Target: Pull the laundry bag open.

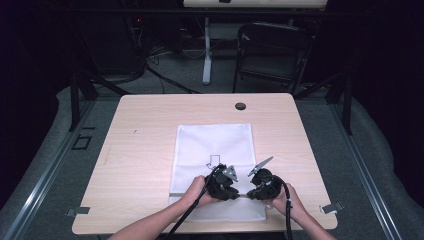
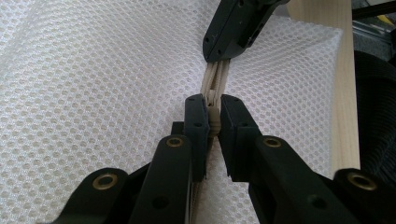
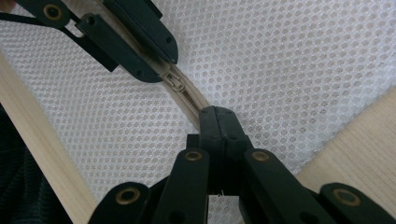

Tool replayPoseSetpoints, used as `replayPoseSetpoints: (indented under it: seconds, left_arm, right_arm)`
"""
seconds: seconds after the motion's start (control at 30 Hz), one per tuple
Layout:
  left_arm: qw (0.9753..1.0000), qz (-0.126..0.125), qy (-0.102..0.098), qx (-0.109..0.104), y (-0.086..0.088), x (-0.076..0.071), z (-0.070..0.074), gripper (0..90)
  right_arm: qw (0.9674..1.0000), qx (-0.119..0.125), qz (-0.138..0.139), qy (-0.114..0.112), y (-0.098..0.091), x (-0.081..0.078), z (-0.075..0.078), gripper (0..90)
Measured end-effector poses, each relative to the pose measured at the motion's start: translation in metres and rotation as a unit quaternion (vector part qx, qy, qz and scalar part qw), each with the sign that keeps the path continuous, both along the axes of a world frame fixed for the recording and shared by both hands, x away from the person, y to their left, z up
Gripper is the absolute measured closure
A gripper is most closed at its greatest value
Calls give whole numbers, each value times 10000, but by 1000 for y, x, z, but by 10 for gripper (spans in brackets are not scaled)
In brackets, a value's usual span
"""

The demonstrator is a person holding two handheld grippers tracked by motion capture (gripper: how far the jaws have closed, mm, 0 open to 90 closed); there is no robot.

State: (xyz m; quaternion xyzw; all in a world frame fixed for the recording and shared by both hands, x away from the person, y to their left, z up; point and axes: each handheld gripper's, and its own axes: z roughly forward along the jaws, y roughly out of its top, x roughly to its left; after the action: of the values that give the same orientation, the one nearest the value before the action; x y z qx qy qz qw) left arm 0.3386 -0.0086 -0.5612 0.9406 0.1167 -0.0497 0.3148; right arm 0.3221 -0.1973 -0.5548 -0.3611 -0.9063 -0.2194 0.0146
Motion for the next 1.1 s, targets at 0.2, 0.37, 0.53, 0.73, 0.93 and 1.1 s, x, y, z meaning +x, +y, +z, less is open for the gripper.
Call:
replayPoseSetpoints:
  seconds: [0.2, 0.37, 0.53, 0.73, 0.93, 1.1]
  left_arm:
    - [10000, 0, 4, -18, 3, 1, 1, 817]
    - [10000, 3, -6, 34, 6, 1, 1, 817]
    - [10000, 8, 31, 7, 9, 1, 1, 817]
    - [10000, 53, 44, 34, 16, 0, 3, 816]
    - [10000, 44, 8, 82, 19, 0, 4, 816]
    - [9999, 86, 43, 64, 23, 0, 4, 816]
  right_arm:
    - [9999, -4, -67, 76, -2, 2, 0, 900]
    - [9999, 59, -75, 128, -3, 2, 0, 900]
    - [9999, 43, -81, 101, -3, 1, 0, 900]
    - [9999, -39, -118, 82, -4, 1, 0, 900]
    - [9999, -74, -62, 105, -5, 2, 1, 900]
    - [9999, -32, -72, 132, -5, 1, 1, 900]
